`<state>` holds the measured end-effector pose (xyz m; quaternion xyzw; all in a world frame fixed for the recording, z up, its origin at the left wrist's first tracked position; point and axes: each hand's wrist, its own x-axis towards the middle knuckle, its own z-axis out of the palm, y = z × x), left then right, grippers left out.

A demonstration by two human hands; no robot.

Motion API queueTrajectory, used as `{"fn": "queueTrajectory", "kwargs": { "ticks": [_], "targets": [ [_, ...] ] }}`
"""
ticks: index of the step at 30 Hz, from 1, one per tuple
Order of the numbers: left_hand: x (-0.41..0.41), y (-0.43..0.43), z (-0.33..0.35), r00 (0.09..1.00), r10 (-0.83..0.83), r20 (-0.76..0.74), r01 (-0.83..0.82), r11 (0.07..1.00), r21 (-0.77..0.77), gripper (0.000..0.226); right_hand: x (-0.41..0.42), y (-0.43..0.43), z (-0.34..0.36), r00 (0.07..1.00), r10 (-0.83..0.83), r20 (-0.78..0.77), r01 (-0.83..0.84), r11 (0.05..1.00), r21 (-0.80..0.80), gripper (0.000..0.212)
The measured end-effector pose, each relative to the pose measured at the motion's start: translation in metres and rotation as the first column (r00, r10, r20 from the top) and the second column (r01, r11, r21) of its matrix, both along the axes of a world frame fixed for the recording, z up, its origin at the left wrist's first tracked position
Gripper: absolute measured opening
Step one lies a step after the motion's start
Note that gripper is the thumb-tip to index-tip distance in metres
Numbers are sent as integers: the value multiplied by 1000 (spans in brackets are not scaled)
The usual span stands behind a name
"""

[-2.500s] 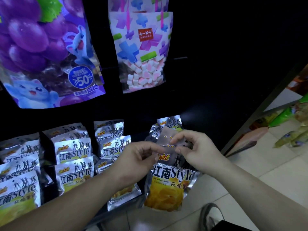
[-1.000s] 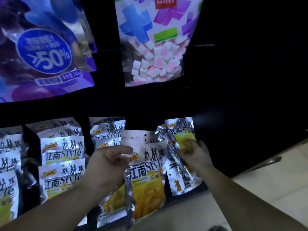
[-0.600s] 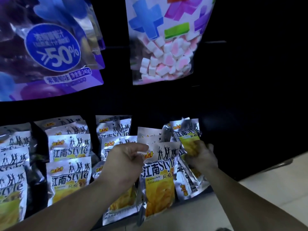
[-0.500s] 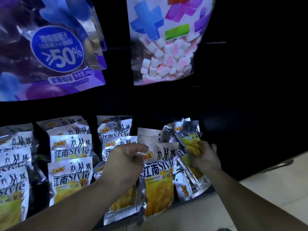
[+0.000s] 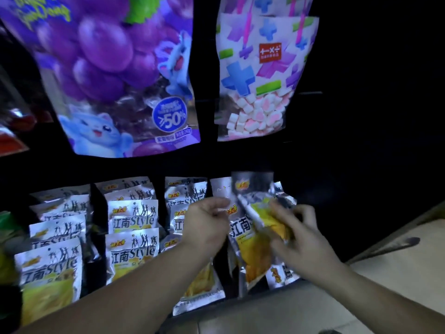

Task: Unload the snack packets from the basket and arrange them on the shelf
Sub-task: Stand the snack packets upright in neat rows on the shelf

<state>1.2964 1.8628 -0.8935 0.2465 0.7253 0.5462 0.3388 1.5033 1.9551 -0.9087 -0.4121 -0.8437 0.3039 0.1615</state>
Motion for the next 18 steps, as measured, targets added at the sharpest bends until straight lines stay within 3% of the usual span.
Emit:
{"fn": "queueTrajectory", "kwargs": {
  "ticks": [4, 7, 9, 14, 18],
  "targets": [
    [8, -2, 8, 999, -21, 50, 19, 999, 31, 26, 7, -28, 1, 958, 141, 252, -139, 990, -22, 84],
    [12, -4, 7, 996, -70, 57, 69, 998, 9, 25, 2, -27, -1, 932, 175, 319, -184, 983, -1, 89],
    [11, -4, 6, 995, -74, 66, 75, 997, -13, 26, -3, -24, -3, 953, 178, 245, -183, 983, -3, 82],
    [12, -6, 13, 985, -156, 69, 159, 986, -43, 28, -20, -17, -9, 983, 138, -125, -143, 989, -31, 31],
    [20, -8, 21, 961, -252, 110, 254, 967, -1, 25, -29, -11, -8, 975, 67, -212, -47, 994, 100, 9]
  ]
}}
